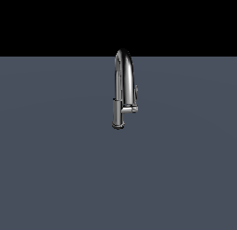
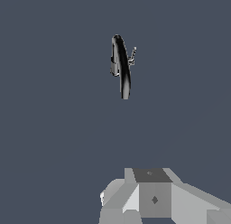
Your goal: Turn on the faucet by rotating a designated handle.
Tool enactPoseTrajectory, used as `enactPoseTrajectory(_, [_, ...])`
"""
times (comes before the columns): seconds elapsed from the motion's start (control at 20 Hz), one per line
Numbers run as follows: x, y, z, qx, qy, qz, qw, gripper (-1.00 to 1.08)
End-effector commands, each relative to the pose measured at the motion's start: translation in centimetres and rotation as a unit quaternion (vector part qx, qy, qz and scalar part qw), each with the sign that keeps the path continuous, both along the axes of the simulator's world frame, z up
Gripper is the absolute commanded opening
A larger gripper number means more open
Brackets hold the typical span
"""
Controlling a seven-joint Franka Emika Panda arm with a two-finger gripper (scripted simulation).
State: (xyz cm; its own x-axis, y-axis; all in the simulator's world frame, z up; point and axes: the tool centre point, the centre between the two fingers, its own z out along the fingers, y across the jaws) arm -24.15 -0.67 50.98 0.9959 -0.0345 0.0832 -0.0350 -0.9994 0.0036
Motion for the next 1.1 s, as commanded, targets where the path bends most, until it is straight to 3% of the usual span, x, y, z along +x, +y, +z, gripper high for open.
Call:
enactPoseTrajectory(0.0, [0.0, 0.0, 0.0, 0.0, 0.0, 0.0, 1.0, -1.0])
enactPoseTrajectory(0.55, [1.6, 0.0, -0.2, 0.017, 0.02, -0.016, 0.9995, -1.0])
enactPoseTrajectory(1.05, [6.1, -0.2, -0.9, 0.064, 0.074, -0.058, 0.9935, -1.0])
